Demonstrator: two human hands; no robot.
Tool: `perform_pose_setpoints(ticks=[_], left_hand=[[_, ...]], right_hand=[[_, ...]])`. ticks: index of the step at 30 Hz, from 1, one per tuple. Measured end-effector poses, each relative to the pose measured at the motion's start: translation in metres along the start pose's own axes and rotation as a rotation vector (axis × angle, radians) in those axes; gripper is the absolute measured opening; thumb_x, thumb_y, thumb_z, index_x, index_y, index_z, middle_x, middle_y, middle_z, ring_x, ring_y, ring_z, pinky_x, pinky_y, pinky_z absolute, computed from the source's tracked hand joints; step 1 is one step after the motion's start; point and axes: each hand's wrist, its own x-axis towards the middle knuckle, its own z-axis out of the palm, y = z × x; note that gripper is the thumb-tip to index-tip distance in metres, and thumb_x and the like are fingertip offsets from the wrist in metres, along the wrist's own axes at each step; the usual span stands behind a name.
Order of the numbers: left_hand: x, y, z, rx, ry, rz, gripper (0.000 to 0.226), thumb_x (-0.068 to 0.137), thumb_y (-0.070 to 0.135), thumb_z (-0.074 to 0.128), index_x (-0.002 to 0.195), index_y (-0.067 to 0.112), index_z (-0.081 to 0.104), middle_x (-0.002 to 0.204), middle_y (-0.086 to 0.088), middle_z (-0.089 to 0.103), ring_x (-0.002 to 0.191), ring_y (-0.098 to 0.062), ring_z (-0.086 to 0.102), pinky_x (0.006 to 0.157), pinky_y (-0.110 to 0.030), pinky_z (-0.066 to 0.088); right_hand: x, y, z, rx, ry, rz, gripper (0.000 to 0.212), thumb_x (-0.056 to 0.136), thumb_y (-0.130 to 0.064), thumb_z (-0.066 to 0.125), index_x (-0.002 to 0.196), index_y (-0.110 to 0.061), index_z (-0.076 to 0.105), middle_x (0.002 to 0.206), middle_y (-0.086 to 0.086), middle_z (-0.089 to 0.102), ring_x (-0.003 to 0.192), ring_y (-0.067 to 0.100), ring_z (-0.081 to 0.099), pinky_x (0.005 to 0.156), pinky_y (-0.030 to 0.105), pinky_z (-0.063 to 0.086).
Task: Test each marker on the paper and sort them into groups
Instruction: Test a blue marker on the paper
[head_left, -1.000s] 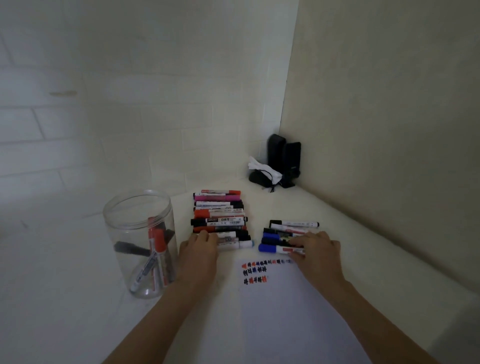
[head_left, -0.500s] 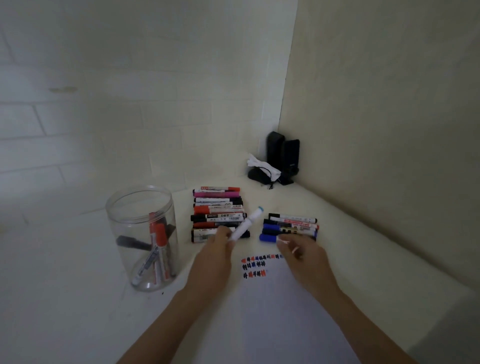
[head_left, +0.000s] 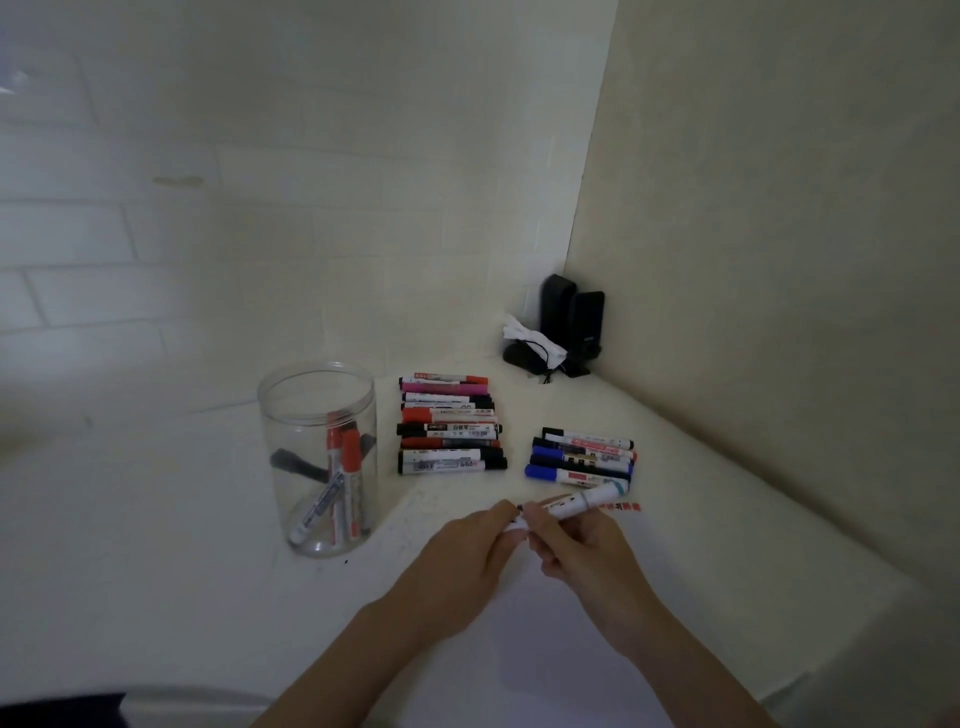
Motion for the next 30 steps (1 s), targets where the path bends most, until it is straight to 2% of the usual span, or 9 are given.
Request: perform_pose_setpoints(ticks=[5,9,12,15,17,19,20,24,30], left_hand=[[-0.004,0.007,-0.002,-0.075,0.020,0.026,0.018,0.102,0.035,0.035,0.102,0.024,0.050,0.072,0.013,0.053,0.060,0.002,0.050,0.057,-0.010,0.036],[-0.003,0.003,0.003,-0.044,0.018,-0.027,0.034,0.101,0.041,0.036,0.124,0.021,0.051,0.068,0.015,0.050,0.056,0.004,0.050,0.055,-0.008,0.034],[-0.003,0.002,0.004,-0.039,0.011,-0.068,0.041,0.100,0.042,0.037,0.132,0.020,0.050,0.062,0.015,0.046,0.055,0.008,0.049,0.055,-0.006,0.033],[-0.002,0.004,-0.001,-0.138,-0.035,-0.095,0.034,0.099,0.043,0.040,0.129,0.031,0.047,0.066,0.015,0.050,0.056,0.007,0.049,0.055,-0.007,0.037],[-0.001,-0.002,-0.004,-0.172,-0.026,-0.179,0.045,0.092,0.055,0.046,0.133,0.039,0.038,0.083,0.021,0.052,0.071,0.010,0.050,0.066,-0.011,0.043],[0.002,-0.015,-0.005,-0.021,-0.004,-0.255,0.062,0.081,0.068,0.053,0.134,0.045,0.032,0.107,0.022,0.046,0.099,0.003,0.048,0.083,-0.019,0.043],[0.005,-0.021,-0.005,0.091,-0.018,-0.257,0.065,0.078,0.071,0.055,0.133,0.046,0.033,0.112,0.019,0.044,0.104,-0.001,0.045,0.088,-0.021,0.043],[0.025,-0.031,0.002,0.329,-0.107,-0.198,0.063,0.074,0.077,0.052,0.128,0.047,0.042,0.106,0.008,0.034,0.100,-0.009,0.033,0.091,-0.030,0.035],[0.040,-0.043,0.022,0.470,-0.133,-0.095,0.072,0.071,0.086,0.029,0.131,0.049,0.044,0.104,0.009,0.028,0.099,-0.009,0.027,0.085,-0.030,0.023]], right_hand=[[-0.004,-0.002,-0.003,0.014,-0.017,-0.010,0.024,0.092,-0.029,0.063,0.094,-0.006,0.070,0.065,-0.002,0.062,0.060,0.003,0.056,0.063,0.018,0.048],[-0.004,-0.002,-0.004,0.015,-0.024,-0.016,0.024,0.092,-0.028,0.063,0.092,-0.004,0.068,0.064,-0.001,0.060,0.057,0.004,0.054,0.058,0.016,0.046],[-0.003,-0.002,-0.008,0.005,-0.025,-0.029,0.021,0.092,-0.024,0.063,0.092,-0.004,0.069,0.063,0.000,0.061,0.057,0.005,0.054,0.055,0.016,0.045],[-0.001,-0.003,-0.014,0.033,-0.012,-0.041,0.017,0.092,-0.020,0.063,0.093,-0.005,0.070,0.065,0.002,0.062,0.059,0.009,0.053,0.054,0.020,0.045],[0.005,-0.003,-0.025,0.116,0.110,-0.015,0.017,0.090,-0.022,0.064,0.093,-0.007,0.072,0.071,0.005,0.067,0.063,0.012,0.058,0.058,0.023,0.051],[0.013,-0.005,-0.039,0.197,0.204,0.028,0.017,0.089,-0.023,0.064,0.093,-0.008,0.073,0.079,0.009,0.073,0.066,0.012,0.063,0.061,0.026,0.052],[0.017,-0.006,-0.044,0.205,0.212,0.046,0.017,0.089,-0.022,0.065,0.094,-0.007,0.073,0.082,0.011,0.074,0.066,0.012,0.063,0.059,0.024,0.051],[0.035,0.000,-0.050,0.008,0.208,0.064,0.015,0.086,-0.017,0.070,0.096,-0.006,0.071,0.077,0.009,0.070,0.066,0.011,0.060,0.057,0.024,0.050],[0.050,0.024,-0.032,-0.147,0.337,-0.018,0.010,0.085,-0.016,0.073,0.083,-0.008,0.068,0.066,0.003,0.066,0.052,0.009,0.060,0.051,0.022,0.050]])
